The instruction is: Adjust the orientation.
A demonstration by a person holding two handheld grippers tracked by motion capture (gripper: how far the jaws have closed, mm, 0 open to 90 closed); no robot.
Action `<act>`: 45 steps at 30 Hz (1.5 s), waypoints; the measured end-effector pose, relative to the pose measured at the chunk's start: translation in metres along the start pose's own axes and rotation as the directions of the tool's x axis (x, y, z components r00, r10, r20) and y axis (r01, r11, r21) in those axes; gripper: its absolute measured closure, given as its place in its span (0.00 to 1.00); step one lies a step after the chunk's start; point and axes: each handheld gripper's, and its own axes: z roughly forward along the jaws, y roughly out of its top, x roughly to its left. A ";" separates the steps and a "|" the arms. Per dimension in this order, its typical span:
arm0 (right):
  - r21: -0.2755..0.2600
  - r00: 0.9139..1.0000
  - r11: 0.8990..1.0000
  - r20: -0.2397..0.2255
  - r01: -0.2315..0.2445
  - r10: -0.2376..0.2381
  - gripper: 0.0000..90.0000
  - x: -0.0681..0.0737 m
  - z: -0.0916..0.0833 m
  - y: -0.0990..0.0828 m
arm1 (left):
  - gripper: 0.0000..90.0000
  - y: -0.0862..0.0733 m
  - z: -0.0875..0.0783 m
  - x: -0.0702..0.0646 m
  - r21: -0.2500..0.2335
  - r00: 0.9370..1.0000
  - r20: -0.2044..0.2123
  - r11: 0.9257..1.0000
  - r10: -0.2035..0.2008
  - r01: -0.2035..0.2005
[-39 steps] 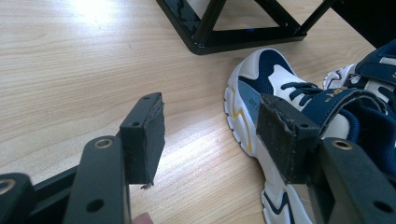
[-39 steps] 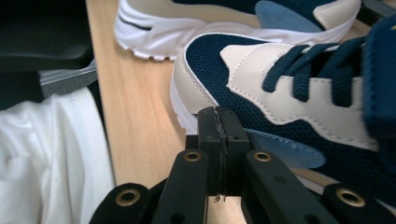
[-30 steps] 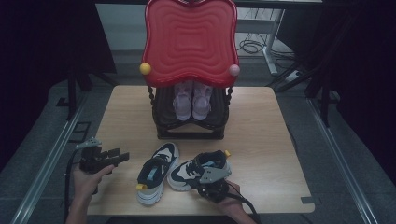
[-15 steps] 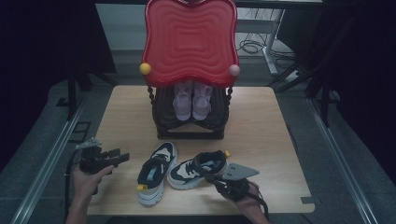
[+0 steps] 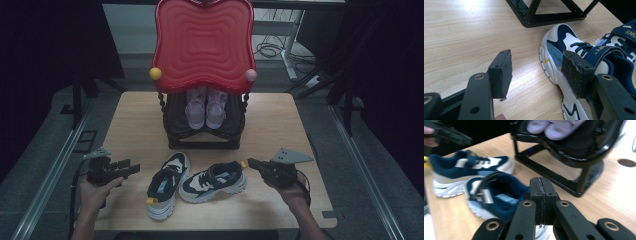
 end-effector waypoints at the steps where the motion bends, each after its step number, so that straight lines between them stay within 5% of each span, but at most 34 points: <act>1: 0.009 1.000 1.000 0.003 -0.007 0.007 0.99 -0.006 0.002 0.000 | 0.47 0.000 0.000 0.000 0.002 1.000 0.001 1.000 0.001 -0.001; 7: 0.093 0.999 0.995 -0.009 -0.030 0.031 0.99 -0.033 0.028 -0.002 | 0.47 0.000 0.003 -0.001 0.008 1.000 0.005 1.000 0.002 -0.002; 16: 0.144 0.995 0.989 -0.094 -0.031 0.045 0.99 -0.051 0.064 -0.001 | 0.47 -0.002 0.008 -0.003 0.024 1.000 0.009 1.000 0.005 -0.005; 31: 0.174 0.981 0.983 -0.192 0.053 -0.019 0.99 -0.045 0.079 0.020 | 0.47 -0.003 0.007 -0.003 0.018 1.000 0.020 1.000 0.002 -0.002; 40: 0.222 0.971 0.969 -0.233 0.111 -0.058 0.99 -0.041 0.088 0.018 | 0.47 -0.004 0.009 -0.002 0.027 1.000 0.016 1.000 0.001 -0.001; 45: 0.215 0.967 0.970 -0.247 0.116 -0.061 0.99 -0.041 0.084 0.017 | 0.47 -0.004 0.007 -0.001 0.019 1.000 0.015 1.000 -0.003 0.003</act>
